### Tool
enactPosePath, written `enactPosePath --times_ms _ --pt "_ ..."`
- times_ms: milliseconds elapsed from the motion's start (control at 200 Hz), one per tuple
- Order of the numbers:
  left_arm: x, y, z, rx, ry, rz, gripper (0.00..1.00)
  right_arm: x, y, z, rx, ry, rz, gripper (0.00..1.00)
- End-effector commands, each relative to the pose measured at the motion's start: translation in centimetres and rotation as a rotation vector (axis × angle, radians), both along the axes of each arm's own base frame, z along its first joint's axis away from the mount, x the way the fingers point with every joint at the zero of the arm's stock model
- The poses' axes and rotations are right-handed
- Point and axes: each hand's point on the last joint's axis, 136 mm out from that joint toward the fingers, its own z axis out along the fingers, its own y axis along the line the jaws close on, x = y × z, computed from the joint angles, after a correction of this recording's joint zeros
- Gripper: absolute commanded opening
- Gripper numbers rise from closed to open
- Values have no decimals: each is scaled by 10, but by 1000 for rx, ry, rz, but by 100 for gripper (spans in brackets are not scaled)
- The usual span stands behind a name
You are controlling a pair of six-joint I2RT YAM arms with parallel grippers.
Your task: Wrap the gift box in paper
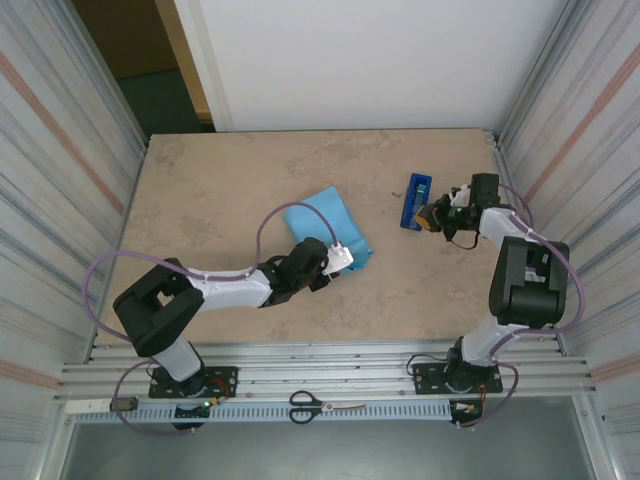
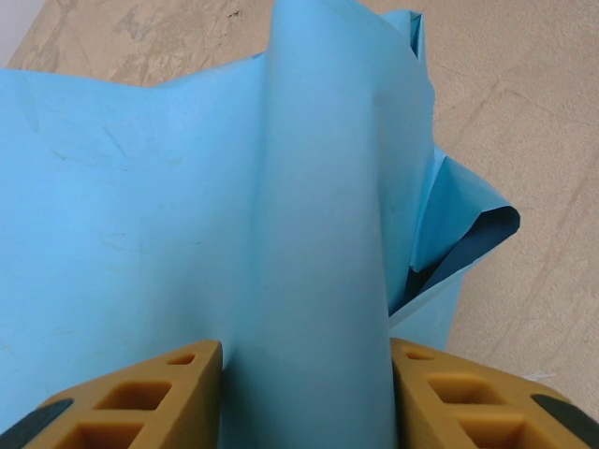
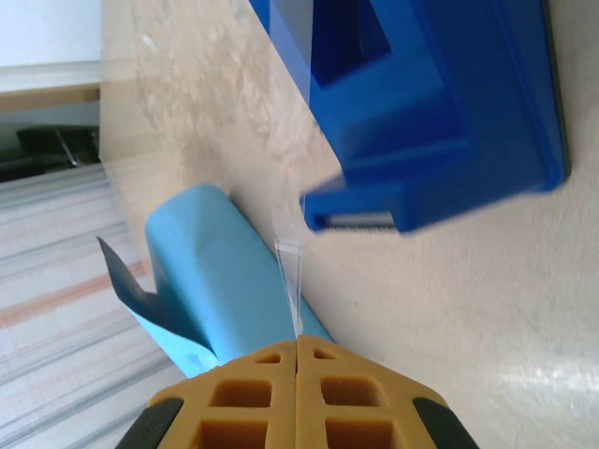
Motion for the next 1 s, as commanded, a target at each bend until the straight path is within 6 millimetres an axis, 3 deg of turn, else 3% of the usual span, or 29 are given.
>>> enactPosePath --times_ms 0,301,486,717,997 --pt "-31 30 -66 170 189 1 43 -22 14 4 43 29 22 0" --pt "-32 30 -67 170 196 1 43 -41 14 -20 17 74 6 0" --pt "-31 29 -67 167 199 2 43 -36 13 -39 -6 59 15 0" --pt "-31 28 -67 165 202 5 43 -35 -9 -82 -168 152 7 0" --pt "-31 28 -68 163 207 9 43 -34 -26 -95 -258 217 -13 0"
